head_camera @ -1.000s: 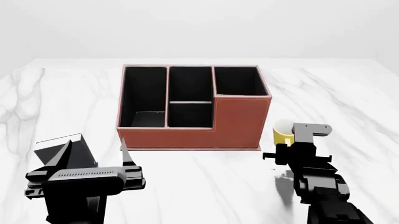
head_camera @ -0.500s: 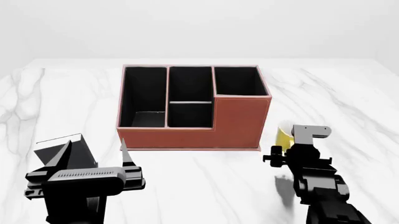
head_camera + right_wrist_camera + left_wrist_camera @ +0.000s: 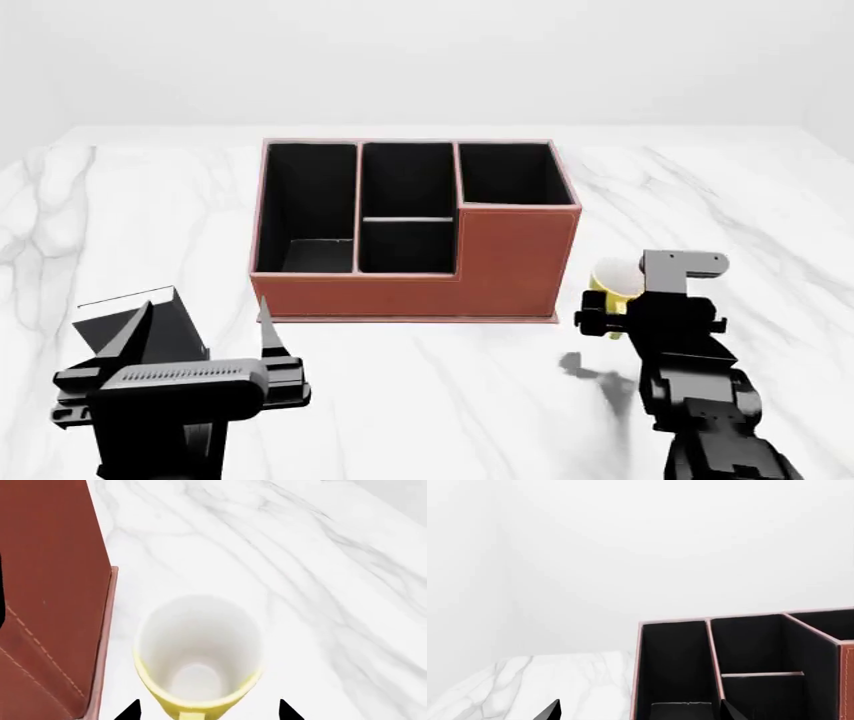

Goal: Pick up the yellow and white mug and place it to the right of the caddy.

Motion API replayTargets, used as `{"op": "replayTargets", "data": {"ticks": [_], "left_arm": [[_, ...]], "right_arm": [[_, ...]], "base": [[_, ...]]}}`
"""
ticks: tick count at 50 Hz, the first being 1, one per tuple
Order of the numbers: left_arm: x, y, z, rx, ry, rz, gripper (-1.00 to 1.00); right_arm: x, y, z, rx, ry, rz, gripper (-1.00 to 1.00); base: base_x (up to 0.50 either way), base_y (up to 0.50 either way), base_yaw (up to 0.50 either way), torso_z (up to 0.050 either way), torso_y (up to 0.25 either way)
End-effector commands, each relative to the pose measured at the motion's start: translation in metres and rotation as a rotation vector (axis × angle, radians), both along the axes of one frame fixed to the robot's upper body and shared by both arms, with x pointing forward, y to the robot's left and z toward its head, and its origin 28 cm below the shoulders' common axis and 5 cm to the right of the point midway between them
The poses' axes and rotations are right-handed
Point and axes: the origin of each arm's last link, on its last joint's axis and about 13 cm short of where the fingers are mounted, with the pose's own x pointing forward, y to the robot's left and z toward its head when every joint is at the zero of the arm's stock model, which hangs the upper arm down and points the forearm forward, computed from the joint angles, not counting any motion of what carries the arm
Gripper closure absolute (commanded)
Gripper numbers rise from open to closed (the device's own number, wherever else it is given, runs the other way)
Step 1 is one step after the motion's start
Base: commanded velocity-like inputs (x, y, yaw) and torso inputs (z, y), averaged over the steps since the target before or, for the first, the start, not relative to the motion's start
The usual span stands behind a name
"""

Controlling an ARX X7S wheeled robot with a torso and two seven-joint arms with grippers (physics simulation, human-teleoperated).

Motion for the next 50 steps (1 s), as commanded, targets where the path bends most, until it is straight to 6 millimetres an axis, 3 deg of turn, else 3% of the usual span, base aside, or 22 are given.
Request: {"op": "replayTargets", "data": {"ticks": [1, 12, 23, 50], "left_arm": [[-0.001, 0.000, 0.001, 0.000, -0.003, -0.001, -1.00], [-0.002, 0.000, 0.001, 0.001, -0.006, -0.001, -1.00], [-0.002, -0.002, 0.004, 0.004, -0.011, -0.004, -1.00], [-0.005, -0.003, 0.005, 0.006, -0.018, -0.009, -1.00]], "right_arm": [[-0.016, -0.001, 0.017, -0.014, -0.067, 0.009, -1.00], [-0.062, 0.004, 0.024, -0.040, -0.077, 0.043, -1.00], [-0.106, 0.005, 0.047, -0.053, -0.135, 0.078, -1.00], [-0.178, 0.012, 0.085, -0.084, -0.308, 0.118, -1.00]], "base": [[0.00, 0.00, 0.00, 0.000, 0.000], [0.00, 0.00, 0.00, 0.000, 0.000], [0.00, 0.00, 0.00, 0.000, 0.000], [0.00, 0.00, 0.00, 0.000, 0.000]]}}
